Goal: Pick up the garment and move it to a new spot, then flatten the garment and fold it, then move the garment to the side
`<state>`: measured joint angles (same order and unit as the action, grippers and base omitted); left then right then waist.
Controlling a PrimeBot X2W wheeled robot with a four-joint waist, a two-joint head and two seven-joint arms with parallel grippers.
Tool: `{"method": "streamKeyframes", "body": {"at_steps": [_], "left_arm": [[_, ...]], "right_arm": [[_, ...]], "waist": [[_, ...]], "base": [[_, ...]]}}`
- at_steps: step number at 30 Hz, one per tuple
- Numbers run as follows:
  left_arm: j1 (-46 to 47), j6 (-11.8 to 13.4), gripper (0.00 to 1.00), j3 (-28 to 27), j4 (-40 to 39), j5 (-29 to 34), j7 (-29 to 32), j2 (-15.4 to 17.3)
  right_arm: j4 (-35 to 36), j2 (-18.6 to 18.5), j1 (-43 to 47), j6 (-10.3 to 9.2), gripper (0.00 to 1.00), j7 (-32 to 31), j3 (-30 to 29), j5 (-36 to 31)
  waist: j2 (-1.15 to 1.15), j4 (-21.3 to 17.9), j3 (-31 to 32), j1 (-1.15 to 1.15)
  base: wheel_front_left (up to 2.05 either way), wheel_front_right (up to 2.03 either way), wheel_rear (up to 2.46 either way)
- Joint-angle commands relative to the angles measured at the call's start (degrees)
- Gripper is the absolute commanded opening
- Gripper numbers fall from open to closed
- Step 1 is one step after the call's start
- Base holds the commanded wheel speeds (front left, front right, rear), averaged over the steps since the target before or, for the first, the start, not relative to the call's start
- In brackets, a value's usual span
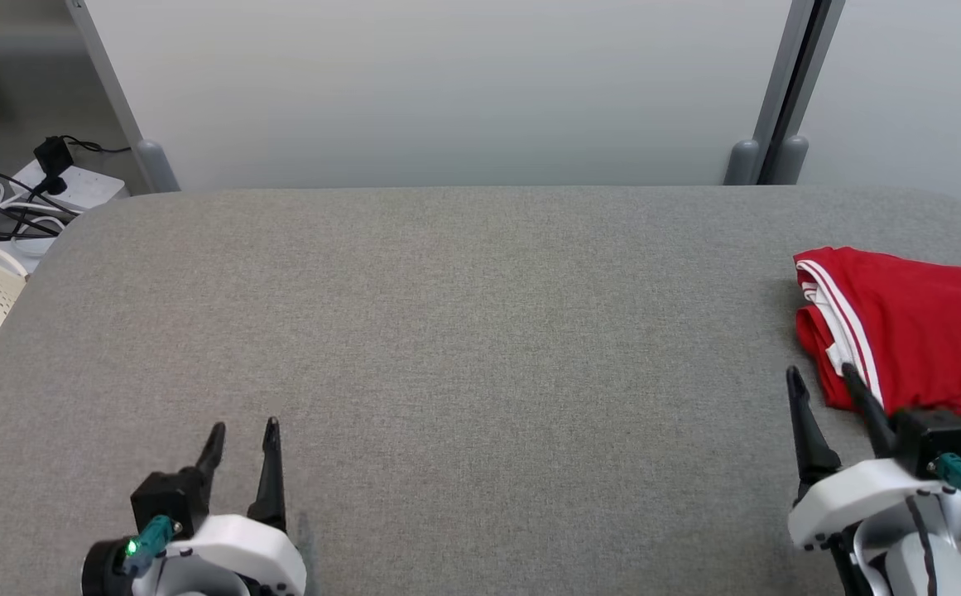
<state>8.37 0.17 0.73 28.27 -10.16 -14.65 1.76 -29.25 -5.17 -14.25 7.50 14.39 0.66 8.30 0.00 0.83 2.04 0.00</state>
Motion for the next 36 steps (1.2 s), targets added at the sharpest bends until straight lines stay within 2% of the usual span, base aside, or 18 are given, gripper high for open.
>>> {"method": "streamKeyframes", "body": {"at_steps": [1, 8, 12, 17, 36], "left_arm": [[0.04, -0.01, 0.00, -0.04, 0.00, -0.03, 0.03, 0.00], [-2.60, -0.18, 0.00, -0.28, 3.02, -1.76, 0.76, -1.03], [-2.65, -0.42, 0.00, -0.52, 2.40, -4.45, 1.48, -0.96], [-2.74, -0.73, 0.00, -0.65, 1.60, -7.78, 2.17, -0.87], [-2.72, -1.95, 0.00, -1.69, -1.30, -20.91, 5.40, -0.52]], "right_arm": [[0.01, 0.00, -0.03, 0.00, 0.00, -0.02, -0.02, 0.03], [-2.79, 1.20, 3.46, 0.00, 0.00, -0.97, -0.41, 1.84], [-2.13, 1.24, 3.68, 0.00, 0.00, -1.67, -0.65, 4.56], [-1.32, 1.28, 3.96, 0.00, 0.00, -2.37, -0.81, 7.94], [1.69, 1.46, 4.73, 0.00, 0.00, -5.54, -1.84, 21.37]], "waist": [[0.00, 0.00, 0.00, 0.00], [0.00, -0.02, -0.04, 0.02], [0.00, -0.05, 0.02, 0.13], [0.00, -0.08, -0.19, 0.01], [0.00, -0.21, -0.56, 0.00]], "base": [[0.00, 0.00, 0.00], [0.00, 0.00, 0.00], [0.00, 0.00, 0.00], [0.00, 0.00, 0.00], [0.00, 0.00, 0.00]]}}
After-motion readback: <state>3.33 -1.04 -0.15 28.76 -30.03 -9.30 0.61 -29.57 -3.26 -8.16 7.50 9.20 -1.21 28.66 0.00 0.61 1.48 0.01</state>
